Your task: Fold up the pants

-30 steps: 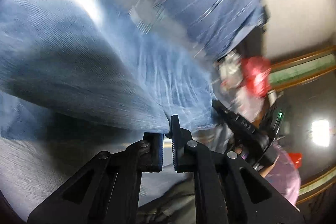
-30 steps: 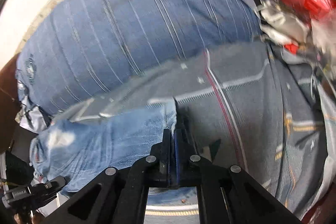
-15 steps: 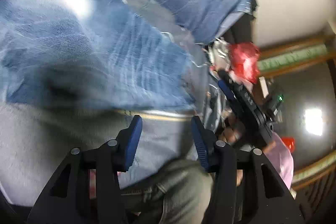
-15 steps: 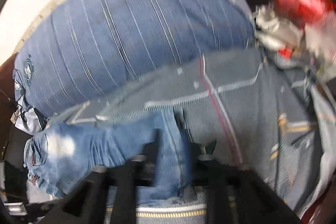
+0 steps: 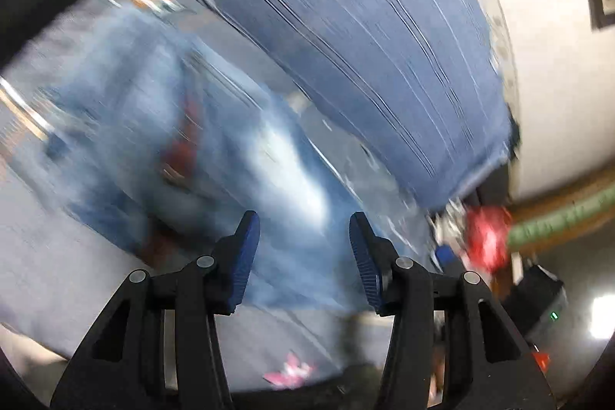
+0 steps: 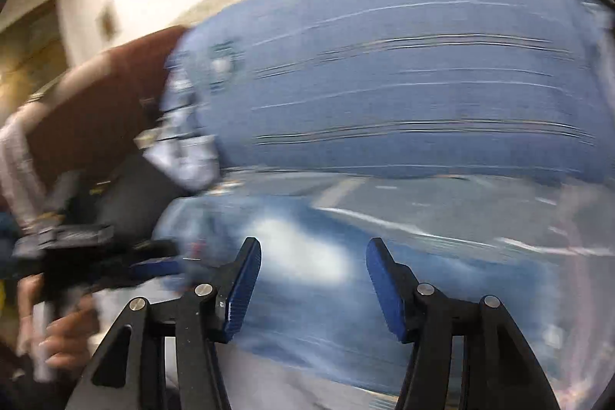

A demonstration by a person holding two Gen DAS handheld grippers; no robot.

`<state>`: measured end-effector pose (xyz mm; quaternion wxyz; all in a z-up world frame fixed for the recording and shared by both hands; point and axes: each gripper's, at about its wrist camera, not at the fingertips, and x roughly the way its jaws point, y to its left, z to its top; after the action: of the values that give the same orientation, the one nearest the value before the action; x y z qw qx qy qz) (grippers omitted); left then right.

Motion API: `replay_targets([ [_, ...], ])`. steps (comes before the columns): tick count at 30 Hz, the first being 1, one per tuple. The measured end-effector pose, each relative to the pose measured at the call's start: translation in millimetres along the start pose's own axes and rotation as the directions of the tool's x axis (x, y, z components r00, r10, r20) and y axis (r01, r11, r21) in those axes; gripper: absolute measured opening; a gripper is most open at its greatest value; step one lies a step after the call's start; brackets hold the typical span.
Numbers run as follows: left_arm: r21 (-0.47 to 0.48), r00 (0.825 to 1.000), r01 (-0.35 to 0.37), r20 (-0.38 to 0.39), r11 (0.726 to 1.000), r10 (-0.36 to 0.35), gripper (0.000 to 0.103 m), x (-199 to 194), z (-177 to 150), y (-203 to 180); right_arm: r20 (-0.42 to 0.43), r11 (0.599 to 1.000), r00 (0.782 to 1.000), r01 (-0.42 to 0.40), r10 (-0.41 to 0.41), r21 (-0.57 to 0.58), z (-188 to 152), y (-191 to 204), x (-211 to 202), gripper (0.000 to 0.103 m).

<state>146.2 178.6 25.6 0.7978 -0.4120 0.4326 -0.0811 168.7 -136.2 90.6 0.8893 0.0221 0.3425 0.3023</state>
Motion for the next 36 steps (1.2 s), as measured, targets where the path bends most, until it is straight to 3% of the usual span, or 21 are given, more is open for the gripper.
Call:
replay_targets([
  [3, -0.091, 0.996, -0.036, 0.074, 0.995, 0.043, 0.047, -4, -2, 45, -0.077, 0.995, 0.994, -0.088, 0.084, -0.056, 0, 38, 40, 0.056],
  [5, -0.188, 0.997, -0.065, 0.027, 0.980, 0.072, 0.047, 1, -7, 74, -0.109, 0.990, 0.989, -0.111, 0.101, -0.091, -20, 57, 67, 0.056],
  [7, -0.213, 1.000, -0.018, 0.016, 0.977, 0.022, 0.047, 2, -4, 84, -0.165, 0.985, 0.979, -0.139, 0.121, -0.107, -45, 66, 92, 0.056],
  [9, -0.215, 0.998, -0.042, 0.040, 0.976, 0.052, 0.047, 0, 1, 88, -0.232, 0.977, 0.964, -0.161, 0.126, -0.139, -60, 71, 116, 0.056],
  [11, -0.218, 0.993, -0.090, 0.052, 0.972, 0.104, 0.047, 4, 8, 91, -0.261, 0.966, 0.960, -0.161, 0.105, -0.204, -67, 81, 131, 0.056],
  [16, -0.191, 0.989, -0.139, 0.016, 0.972, 0.145, 0.047, 17, 16, 93, -0.328, 0.934, 0.945, -0.130, 0.014, -0.333, -77, 103, 161, 0.051],
  [20, -0.201, 0.982, -0.182, 0.013, 0.963, 0.188, 0.047, 27, 21, 94, -0.315, 0.940, 0.949, -0.092, -0.017, -0.328, -84, 95, 169, 0.045],
  [22, -0.196, 0.977, -0.207, 0.003, 0.958, 0.212, 0.047, 32, 22, 96, -0.332, 0.947, 0.943, -0.083, -0.025, -0.309, -83, 91, 175, 0.020],
  [25, -0.204, 0.973, -0.222, 0.014, 0.953, 0.229, 0.046, 36, 26, 96, -0.335, 0.960, 0.942, -0.109, 0.017, -0.258, -78, 85, 174, 0.008],
  [27, -0.208, 0.973, -0.214, 0.044, 0.954, 0.228, 0.037, 31, 26, 95, -0.321, 0.961, 0.946, -0.122, 0.037, -0.248, -75, 84, 167, 0.007],
  [28, -0.205, 0.971, -0.214, 0.062, 0.955, 0.230, 0.021, 28, 26, 94, -0.314, 0.963, 0.948, -0.131, 0.052, -0.237, -74, 83, 164, 0.006],
  [29, -0.197, 0.970, -0.207, 0.083, 0.958, 0.226, 0.013, 24, 26, 92, -0.307, 0.964, 0.949, -0.141, 0.067, -0.226, -73, 82, 160, 0.006],
  [32, -0.150, 0.971, -0.153, 0.159, 0.977, 0.176, 0.011, 6, 22, 79, -0.279, 0.963, 0.956, -0.156, 0.091, -0.219, -70, 85, 150, 0.005],
  [36, -0.101, 0.958, -0.116, 0.251, 0.988, 0.138, 0.011, -26, -5, 60, -0.247, 0.963, 0.958, -0.194, 0.146, -0.186, -61, 87, 129, 0.005],
])
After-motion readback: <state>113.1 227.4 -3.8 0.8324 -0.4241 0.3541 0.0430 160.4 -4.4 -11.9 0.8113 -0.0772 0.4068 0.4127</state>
